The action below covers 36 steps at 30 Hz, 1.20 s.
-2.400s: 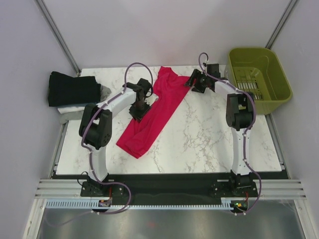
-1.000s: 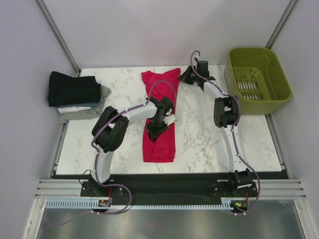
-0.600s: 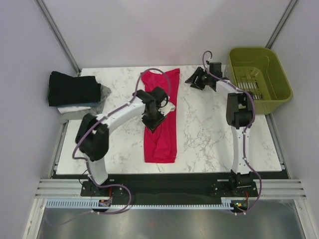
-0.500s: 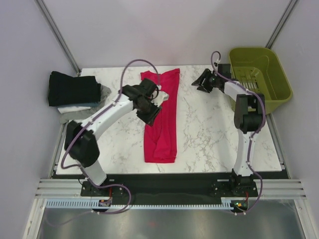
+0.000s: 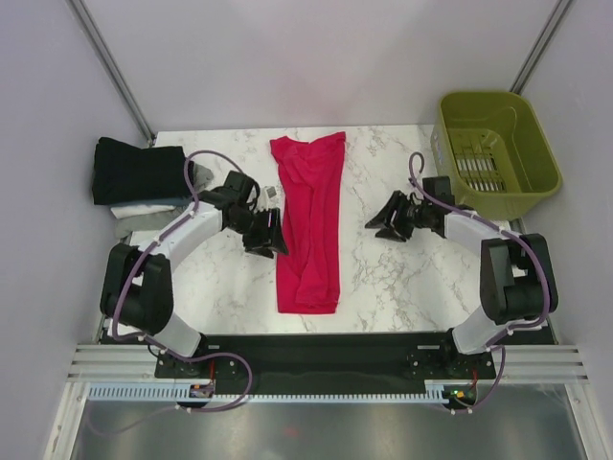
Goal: Fold and stack the t-shirts
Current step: Fold the tshirt
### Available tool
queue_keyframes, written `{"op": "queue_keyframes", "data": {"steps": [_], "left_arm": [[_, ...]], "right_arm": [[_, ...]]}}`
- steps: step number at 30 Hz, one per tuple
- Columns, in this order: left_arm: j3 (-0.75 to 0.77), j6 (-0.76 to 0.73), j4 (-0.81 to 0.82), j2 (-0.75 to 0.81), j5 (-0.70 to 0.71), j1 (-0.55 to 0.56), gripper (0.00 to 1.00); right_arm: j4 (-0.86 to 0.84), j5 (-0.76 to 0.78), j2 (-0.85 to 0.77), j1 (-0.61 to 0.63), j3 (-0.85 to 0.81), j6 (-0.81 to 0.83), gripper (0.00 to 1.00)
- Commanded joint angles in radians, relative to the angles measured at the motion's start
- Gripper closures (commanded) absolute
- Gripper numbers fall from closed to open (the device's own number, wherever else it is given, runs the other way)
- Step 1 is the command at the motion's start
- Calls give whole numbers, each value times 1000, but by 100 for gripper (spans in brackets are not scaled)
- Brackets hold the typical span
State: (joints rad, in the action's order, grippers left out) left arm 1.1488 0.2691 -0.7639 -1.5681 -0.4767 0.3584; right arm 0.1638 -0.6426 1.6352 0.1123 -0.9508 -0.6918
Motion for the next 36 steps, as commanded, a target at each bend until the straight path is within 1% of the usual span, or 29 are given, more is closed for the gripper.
{"op": "queue_keyframes", "data": {"steps": [1, 2, 4, 5, 8, 10, 12, 15, 18, 22, 25, 30, 36], "left_arm": [[-143, 243, 182, 54, -191, -7, 41], [-171, 252, 184, 60, -200, -7, 41], [-249, 255, 181, 88, -198, -10, 42], [-276, 272, 184, 97, -197, -12, 42], [-375, 326, 215, 132, -178, -18, 43], [-432, 338, 228, 160, -168, -18, 44], [-471, 352, 232, 180, -140, -21, 44], [-500, 360, 239, 195, -105, -21, 44], [-543, 384, 268, 195, -88, -26, 44], [-578, 429, 320, 158, -83, -27, 43], [-584, 461, 372, 112, -79, -29, 43], [-571, 490, 431, 51, -80, -27, 43], [-575, 498, 420, 42, -77, -27, 43]], "right_arm": [[17, -63, -66, -3, 131, -35, 44], [19, -74, -90, 6, 198, -40, 44], [10, -103, -110, 27, 262, -48, 45], [-1, -106, -132, 53, 321, -57, 45], [-79, -109, -181, 110, 414, -104, 45], [-127, -106, -202, 133, 444, -149, 45], [-138, -98, -213, 171, 472, -163, 44], [-148, -97, -183, 223, 468, -170, 44], [-156, -92, -108, 274, 420, -178, 44], [-217, -85, -2, 323, 360, -215, 44], [-245, -81, 35, 362, 334, -232, 44], [-256, -84, 55, 392, 330, -249, 44], [-213, -81, 46, 394, 330, -233, 44]]}}
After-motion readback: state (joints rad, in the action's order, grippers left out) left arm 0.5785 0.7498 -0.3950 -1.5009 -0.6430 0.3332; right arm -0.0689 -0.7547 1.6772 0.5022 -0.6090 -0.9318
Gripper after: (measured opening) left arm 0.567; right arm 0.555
